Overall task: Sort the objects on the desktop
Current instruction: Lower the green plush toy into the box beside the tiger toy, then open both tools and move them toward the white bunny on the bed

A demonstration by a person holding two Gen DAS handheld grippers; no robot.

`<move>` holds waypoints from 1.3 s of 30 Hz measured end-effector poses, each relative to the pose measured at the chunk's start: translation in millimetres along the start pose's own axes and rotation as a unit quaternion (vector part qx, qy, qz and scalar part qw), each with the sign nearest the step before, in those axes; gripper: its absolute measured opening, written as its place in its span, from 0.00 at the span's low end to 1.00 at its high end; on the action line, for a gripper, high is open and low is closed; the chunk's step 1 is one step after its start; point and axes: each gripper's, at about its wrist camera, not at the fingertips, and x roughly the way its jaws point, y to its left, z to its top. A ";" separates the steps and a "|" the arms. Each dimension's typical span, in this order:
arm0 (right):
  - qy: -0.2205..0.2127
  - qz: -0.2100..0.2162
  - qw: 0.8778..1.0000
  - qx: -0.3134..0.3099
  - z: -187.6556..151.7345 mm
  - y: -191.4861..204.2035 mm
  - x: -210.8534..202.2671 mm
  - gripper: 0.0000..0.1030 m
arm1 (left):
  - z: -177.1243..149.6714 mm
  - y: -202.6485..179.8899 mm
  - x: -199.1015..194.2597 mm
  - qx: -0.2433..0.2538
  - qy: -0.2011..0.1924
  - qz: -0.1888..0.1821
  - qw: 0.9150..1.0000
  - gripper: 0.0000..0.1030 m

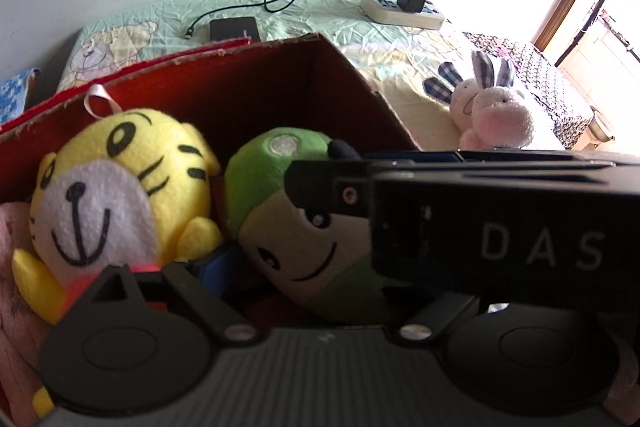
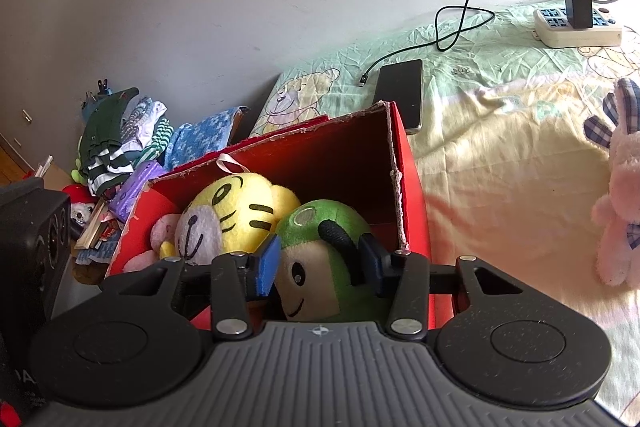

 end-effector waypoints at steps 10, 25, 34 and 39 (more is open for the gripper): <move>-0.006 0.005 1.000 -0.018 -2.5 0.8 -0.3 0.44 | -0.5 -1.4 -0.2 -0.003 -0.003 0.009 1.000 0.92; -0.014 0.017 1.000 -0.007 -5.0 -3.3 -7.4 0.44 | -3.6 1.7 -2.8 -0.027 -0.015 0.008 0.999 0.95; -0.032 0.016 0.999 -0.041 -13.1 0.5 -7.3 0.44 | -4.1 -2.0 2.4 -0.031 -0.023 0.021 0.999 0.98; -0.040 0.045 0.998 -0.021 -14.4 -9.4 -11.4 0.44 | -4.5 -4.5 1.7 -0.035 -0.026 0.028 0.999 0.97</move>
